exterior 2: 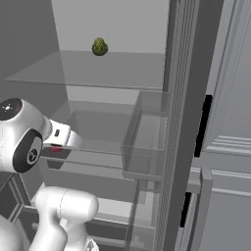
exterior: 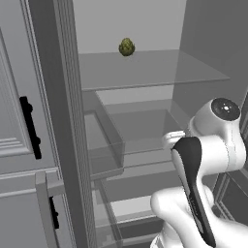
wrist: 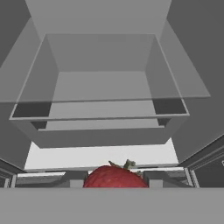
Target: Take the strawberry from the fridge and place it on top of the pancake, located on the dining counter.
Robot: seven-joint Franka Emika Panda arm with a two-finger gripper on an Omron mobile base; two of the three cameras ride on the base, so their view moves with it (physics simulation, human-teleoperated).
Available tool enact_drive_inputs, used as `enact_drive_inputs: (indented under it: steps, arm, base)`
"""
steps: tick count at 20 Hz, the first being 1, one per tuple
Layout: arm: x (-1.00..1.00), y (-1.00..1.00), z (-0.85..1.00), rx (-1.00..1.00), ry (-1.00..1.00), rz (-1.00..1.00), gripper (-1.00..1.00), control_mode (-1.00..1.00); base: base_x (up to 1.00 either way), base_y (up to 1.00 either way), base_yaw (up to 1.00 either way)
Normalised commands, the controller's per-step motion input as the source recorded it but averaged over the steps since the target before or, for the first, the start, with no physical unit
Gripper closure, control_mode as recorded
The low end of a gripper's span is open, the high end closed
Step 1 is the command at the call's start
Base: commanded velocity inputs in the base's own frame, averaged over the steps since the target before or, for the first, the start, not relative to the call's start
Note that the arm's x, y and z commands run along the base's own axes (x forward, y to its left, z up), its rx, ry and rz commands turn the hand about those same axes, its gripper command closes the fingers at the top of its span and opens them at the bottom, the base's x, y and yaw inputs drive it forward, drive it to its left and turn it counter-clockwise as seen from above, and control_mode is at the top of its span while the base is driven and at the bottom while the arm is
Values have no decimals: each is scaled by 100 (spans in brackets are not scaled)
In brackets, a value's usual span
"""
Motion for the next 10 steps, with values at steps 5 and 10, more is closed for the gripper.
enact_drive_inputs:
  steps: [5,10]
  arm:
    - [0,0,0,0,0,0,100,-100]
    - [-22,0,0,0,0,1,100,100]
  base:
    - [0,0,0]
    - [-15,0,1]
